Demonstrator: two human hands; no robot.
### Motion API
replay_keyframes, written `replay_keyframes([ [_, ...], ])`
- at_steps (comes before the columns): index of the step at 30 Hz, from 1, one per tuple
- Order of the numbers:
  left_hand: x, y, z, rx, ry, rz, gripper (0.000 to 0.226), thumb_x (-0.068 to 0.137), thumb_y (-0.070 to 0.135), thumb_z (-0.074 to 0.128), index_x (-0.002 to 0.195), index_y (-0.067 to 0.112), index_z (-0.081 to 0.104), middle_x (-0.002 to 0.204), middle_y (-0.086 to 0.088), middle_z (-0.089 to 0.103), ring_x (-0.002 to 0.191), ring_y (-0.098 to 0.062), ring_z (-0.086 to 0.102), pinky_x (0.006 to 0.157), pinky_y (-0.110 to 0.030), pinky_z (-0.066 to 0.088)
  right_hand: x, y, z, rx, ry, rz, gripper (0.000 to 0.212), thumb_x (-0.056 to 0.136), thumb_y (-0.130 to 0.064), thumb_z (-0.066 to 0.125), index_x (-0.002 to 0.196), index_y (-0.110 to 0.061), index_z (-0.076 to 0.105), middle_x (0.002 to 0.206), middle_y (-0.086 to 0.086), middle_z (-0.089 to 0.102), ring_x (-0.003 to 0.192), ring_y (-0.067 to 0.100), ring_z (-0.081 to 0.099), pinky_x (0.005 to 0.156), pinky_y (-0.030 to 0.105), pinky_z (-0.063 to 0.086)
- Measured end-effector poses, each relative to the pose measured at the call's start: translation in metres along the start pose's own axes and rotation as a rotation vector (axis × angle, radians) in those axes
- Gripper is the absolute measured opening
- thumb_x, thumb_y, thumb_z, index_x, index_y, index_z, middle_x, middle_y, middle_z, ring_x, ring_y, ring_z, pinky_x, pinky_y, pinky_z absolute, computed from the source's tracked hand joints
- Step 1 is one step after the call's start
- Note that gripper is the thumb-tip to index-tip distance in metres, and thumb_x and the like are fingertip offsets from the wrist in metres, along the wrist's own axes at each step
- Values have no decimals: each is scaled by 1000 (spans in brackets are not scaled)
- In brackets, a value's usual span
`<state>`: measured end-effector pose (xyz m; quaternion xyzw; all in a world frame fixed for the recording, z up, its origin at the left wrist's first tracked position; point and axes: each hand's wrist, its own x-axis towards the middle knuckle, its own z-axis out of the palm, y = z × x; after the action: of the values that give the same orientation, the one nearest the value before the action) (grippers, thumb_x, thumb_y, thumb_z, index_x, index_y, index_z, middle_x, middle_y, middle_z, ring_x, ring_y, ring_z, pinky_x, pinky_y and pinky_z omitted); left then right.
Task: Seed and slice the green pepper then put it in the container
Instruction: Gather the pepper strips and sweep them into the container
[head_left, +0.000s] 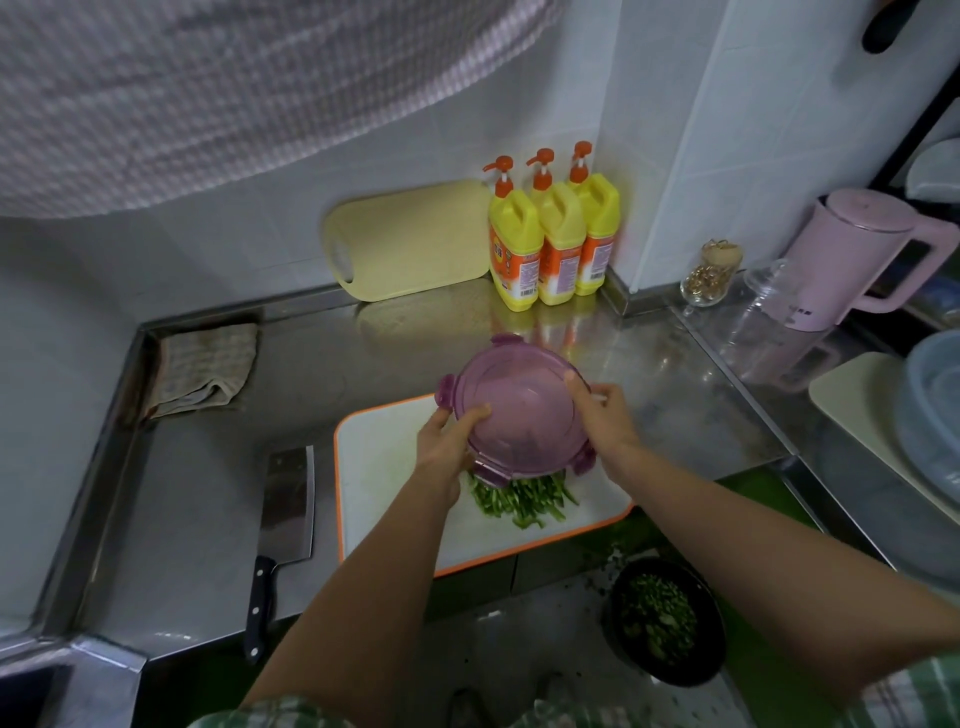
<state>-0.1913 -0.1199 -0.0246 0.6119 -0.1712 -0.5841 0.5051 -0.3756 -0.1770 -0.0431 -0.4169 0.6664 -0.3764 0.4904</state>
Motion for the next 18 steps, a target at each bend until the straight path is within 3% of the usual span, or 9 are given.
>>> replay_keyframes([
  [2, 3, 5, -8, 141, -62, -1, 31, 77, 18, 78, 106, 13, 68, 104, -10, 69, 85, -26, 65, 69, -35, 56, 4, -7, -6, -49, -66, -21, 58, 81, -60, 63, 115, -13, 54, 109, 4, 58, 100, 22, 59, 91, 39, 51],
  [4, 6, 5, -11, 190, -65, 34, 42, 73, 26, 82, 111, 14, 69, 109, -12, 70, 85, -26, 66, 63, -32, 59, 7, -9, -9, -166, -114, -59, 53, 81, -59, 64, 92, -8, 59, 91, 6, 62, 85, 21, 60, 77, 37, 50],
  [6, 5, 8, -12, 123, -54, 63, 46, 76, 32, 80, 115, 12, 69, 112, -12, 70, 79, -21, 65, 51, -23, 53, 7, -6, -9, -174, -64, -73, 46, 85, -54, 62, 75, -11, 47, 73, 3, 50, 70, 18, 49, 63, 31, 41],
  [7, 5, 8, -12, 54, -68, 57, 44, 79, 33, 77, 116, 12, 68, 114, -12, 70, 85, -20, 66, 56, -23, 53, 6, -5, -8, -132, -17, -73, 44, 87, -51, 60, 71, -14, 43, 69, 0, 46, 68, 17, 45, 61, 29, 38],
  [11, -5, 1, -4, 28, -173, -67, 50, 84, 38, 71, 129, 23, 54, 118, -6, 65, 107, -27, 62, 88, -46, 54, -1, -5, 4, 15, 165, -46, 34, 92, -44, 57, 74, -18, 43, 73, -3, 48, 72, 15, 48, 70, 32, 42],
  [15, -13, -13, 12, -24, -121, -74, 63, 84, 21, 74, 137, 27, 42, 121, -8, 61, 106, -29, 62, 87, -53, 55, -7, -3, 16, 40, 266, -25, 35, 92, -43, 57, 73, -20, 39, 72, -4, 47, 72, 16, 48, 72, 34, 42],
  [18, -10, -16, 15, -14, -110, -64, 63, 83, 21, 75, 138, 26, 44, 125, -10, 59, 106, -30, 62, 84, -54, 56, -7, 0, 12, 46, 295, -26, 38, 91, -43, 58, 70, -22, 36, 69, -5, 44, 69, 17, 45, 70, 34, 39],
])
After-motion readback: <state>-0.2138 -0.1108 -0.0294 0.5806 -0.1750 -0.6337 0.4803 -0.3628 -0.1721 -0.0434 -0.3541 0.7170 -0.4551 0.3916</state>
